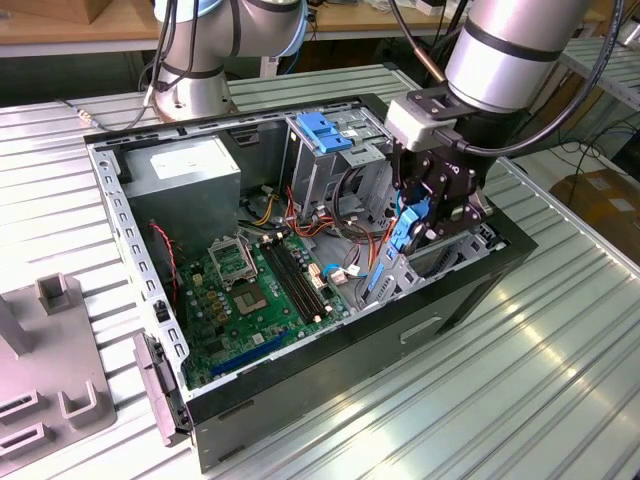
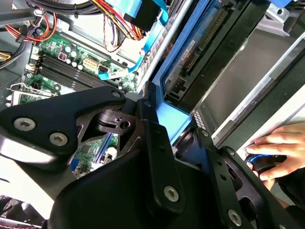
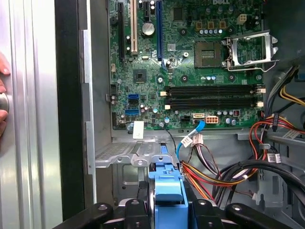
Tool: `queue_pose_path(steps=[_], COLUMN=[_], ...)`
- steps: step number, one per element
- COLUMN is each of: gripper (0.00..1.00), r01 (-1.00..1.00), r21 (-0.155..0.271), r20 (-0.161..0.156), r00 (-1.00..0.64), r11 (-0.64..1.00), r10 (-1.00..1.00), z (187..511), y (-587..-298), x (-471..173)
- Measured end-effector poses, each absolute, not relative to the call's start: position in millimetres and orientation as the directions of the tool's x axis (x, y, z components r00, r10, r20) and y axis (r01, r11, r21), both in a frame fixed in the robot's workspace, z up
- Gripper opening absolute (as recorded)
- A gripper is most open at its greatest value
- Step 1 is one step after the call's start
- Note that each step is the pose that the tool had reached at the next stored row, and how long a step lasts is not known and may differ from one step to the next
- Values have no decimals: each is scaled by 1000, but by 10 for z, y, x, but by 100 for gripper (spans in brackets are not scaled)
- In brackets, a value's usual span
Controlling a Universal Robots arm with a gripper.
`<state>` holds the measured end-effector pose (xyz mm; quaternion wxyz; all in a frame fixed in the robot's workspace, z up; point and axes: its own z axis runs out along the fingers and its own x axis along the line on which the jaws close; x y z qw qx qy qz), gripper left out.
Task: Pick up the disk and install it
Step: 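Insert the disk into the insertion slot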
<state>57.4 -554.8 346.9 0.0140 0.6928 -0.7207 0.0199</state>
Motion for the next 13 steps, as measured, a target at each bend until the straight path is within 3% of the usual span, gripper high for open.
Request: queue_pose_path(steps=[4, 5, 13], gripper=[37, 51, 51], r01=[-999, -999, -999], r21=[-9, -9, -9], r20=[48, 48, 48], r00=[-40, -40, -40], r11=[39, 39, 39], r10=[-998, -998, -998], z=[3466, 3462, 3459], y=[-5547, -5548, -5548], x=[574, 574, 574])
